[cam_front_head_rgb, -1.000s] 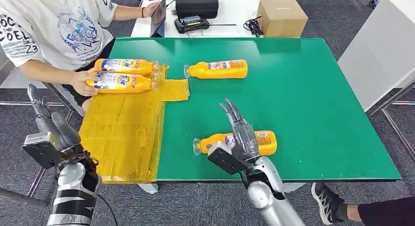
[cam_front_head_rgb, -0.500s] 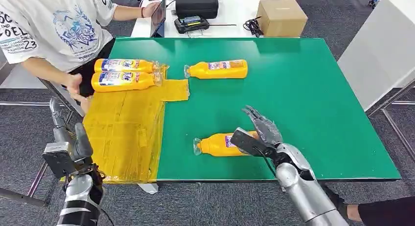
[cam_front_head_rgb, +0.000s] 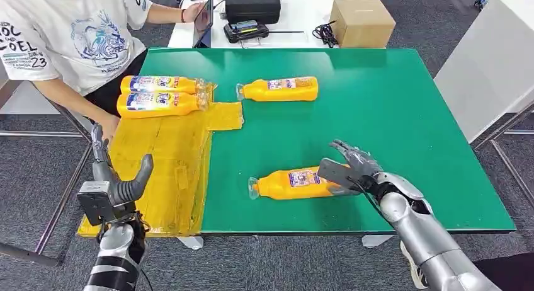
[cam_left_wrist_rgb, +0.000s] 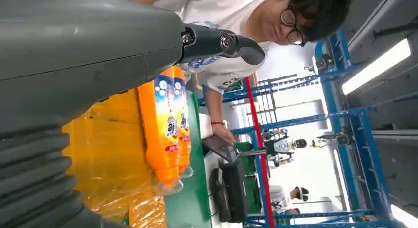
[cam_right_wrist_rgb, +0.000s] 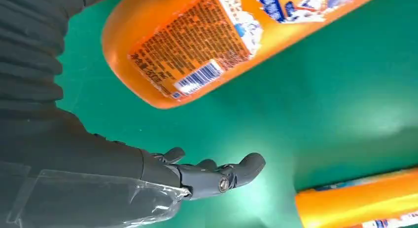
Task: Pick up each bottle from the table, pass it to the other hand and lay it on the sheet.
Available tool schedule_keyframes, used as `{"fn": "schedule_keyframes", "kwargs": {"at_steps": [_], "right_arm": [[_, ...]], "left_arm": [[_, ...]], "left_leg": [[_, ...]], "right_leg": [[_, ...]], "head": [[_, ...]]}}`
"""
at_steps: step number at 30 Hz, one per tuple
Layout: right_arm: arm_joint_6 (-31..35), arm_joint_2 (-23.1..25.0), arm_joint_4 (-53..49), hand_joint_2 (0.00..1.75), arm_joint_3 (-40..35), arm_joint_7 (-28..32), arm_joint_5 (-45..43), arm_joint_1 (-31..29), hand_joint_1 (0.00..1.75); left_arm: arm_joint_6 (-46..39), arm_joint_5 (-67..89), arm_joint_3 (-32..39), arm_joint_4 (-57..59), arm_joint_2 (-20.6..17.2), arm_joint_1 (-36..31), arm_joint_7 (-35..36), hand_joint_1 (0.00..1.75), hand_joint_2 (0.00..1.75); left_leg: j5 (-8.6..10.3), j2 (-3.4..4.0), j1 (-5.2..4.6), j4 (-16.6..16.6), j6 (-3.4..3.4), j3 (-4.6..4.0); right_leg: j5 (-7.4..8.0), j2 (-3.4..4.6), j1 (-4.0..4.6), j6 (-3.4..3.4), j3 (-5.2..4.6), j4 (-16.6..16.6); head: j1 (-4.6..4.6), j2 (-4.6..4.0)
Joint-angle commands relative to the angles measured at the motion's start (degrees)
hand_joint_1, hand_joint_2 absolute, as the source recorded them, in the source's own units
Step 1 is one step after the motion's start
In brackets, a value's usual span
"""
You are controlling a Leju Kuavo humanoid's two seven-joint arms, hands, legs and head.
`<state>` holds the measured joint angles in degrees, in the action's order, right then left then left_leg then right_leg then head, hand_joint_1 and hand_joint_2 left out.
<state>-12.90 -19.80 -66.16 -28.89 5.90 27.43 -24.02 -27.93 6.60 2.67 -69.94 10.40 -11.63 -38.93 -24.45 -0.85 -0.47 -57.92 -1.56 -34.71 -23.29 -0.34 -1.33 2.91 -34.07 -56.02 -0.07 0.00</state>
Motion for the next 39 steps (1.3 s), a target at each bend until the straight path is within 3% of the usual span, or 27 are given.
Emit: {"fn": "schedule_keyframes", "kwargs": {"at_steps": [1,9,15,26,32,39], "right_arm": [[-0.47,-0.9,4.04,1.75,-3.05,-0.18,-0.09,-3.36,0.0],[-4.26,-1.71,7.02,1.75,-9.36,0.45,-5.35,-7.47,0.0],[-5.53,1.6,14.14,1.75,-18.02,1.48,-6.96,-14.4,0.0],[-5.46,2.63,16.12,1.75,-19.72,1.72,-7.99,-15.9,0.0],[-8.5,7.04,22.29,1.75,-24.53,1.83,-10.14,-21.89,0.0],[-12.8,8.35,24.87,1.75,-29.88,0.89,-10.83,-26.33,0.0]], "left_arm": [[0.12,-0.25,-0.57,4.01,0.02,-2.09,-1.07,0.0,1.75],[1.4,-0.28,-2.68,6.06,0.53,-4.09,-1.07,0.0,1.75],[2.72,-1.16,-4.05,9.37,1.22,-5.69,-1.07,0.0,1.75],[2.73,-1.47,-4.24,9.79,1.26,-5.97,-1.07,0.0,1.75],[3.94,-2.39,-4.71,11.31,2.37,-7.26,-1.07,0.0,1.75],[5.51,-4.08,-4.74,12.84,3.35,-8.01,-1.07,0.0,1.75]], "left_leg": [[-0.07,0.06,0.07,-0.02,0.1,0.14],[-0.08,0.11,0.1,-0.08,0.12,0.13],[-0.06,0.21,0.04,-0.02,0.09,0.12],[-0.08,0.14,0.1,-0.02,0.09,0.19],[-0.05,0.26,0.06,-0.05,0.1,0.1],[-0.03,0.19,0.06,-0.05,0.06,0.11]], "right_leg": [[-0.04,0.03,0.08,-0.14,0.16,0.02],[-0.03,0.07,0.12,-0.15,0.15,0.0],[0.0,0.18,0.05,-0.12,0.08,-0.02],[-0.02,0.11,0.11,-0.13,0.18,0.02],[0.02,0.23,0.07,-0.14,0.06,-0.05],[0.01,0.15,0.07,-0.1,0.07,-0.06]], "head": [[-0.02,0.0],[-0.02,0.0],[-0.02,0.0],[-0.02,0.0],[-0.02,0.0],[-0.02,0.0]]}}
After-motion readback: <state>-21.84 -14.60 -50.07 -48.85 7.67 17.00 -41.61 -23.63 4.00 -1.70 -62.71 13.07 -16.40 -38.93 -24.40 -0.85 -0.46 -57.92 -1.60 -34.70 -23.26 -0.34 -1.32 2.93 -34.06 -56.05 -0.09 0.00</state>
